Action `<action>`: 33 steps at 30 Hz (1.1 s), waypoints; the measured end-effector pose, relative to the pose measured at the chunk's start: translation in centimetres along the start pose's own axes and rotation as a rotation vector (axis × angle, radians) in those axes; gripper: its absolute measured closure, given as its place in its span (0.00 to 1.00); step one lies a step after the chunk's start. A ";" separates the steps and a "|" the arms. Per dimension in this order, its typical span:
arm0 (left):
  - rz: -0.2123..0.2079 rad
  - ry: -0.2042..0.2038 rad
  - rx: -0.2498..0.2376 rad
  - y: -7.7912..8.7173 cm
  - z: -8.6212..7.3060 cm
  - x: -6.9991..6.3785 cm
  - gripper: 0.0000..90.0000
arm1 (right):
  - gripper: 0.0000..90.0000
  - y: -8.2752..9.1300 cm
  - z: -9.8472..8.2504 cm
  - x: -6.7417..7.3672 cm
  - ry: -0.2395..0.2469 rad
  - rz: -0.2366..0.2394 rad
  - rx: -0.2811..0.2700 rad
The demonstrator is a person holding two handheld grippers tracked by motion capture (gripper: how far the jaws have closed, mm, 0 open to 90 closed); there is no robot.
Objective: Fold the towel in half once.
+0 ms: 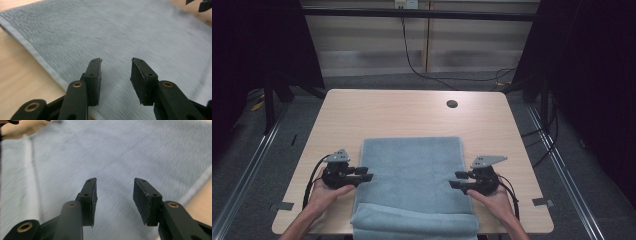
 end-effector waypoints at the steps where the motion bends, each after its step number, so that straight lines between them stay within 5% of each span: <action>1: 0.019 -0.001 0.011 -0.6 0.1 0.6 0.68 | 0.61 -0.6 0.5 -0.4 0.003 -0.004 0.002; 4: 0.033 0.013 0.021 -1.6 -0.3 1.5 0.71 | 0.61 -2.6 1.5 -1.8 0.005 -0.035 0.014; 8: 0.040 -0.014 0.030 -1.7 -0.7 1.0 0.71 | 0.58 -4.5 0.6 -3.0 -0.045 -0.063 0.042; 17: -0.006 -0.030 0.025 -0.6 -2.3 -1.9 0.76 | 0.60 -2.6 -1.6 -1.2 0.005 -0.086 0.085; 24: -0.026 -0.036 0.027 0.0 -3.1 -3.5 0.76 | 0.61 -1.7 -2.8 -0.1 0.012 -0.077 0.076; 29: -0.063 -0.026 0.015 0.7 -3.9 -4.7 0.76 | 0.61 -0.8 -3.9 0.8 -0.018 -0.024 0.066; 33: -0.044 -0.063 0.033 0.9 -4.2 -5.7 0.76 | 0.62 -0.3 -4.6 1.4 -0.016 -0.027 0.066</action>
Point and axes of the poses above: each handheld gripper's, and its own axes: y roughly backward along the jaws, z roughly out of its top, x roughly to its left, the point moved 9 cm from there along -y, roughly forward along the jaws, and after that the axes turned 7 degrees about -y, right-handed, at the moved point
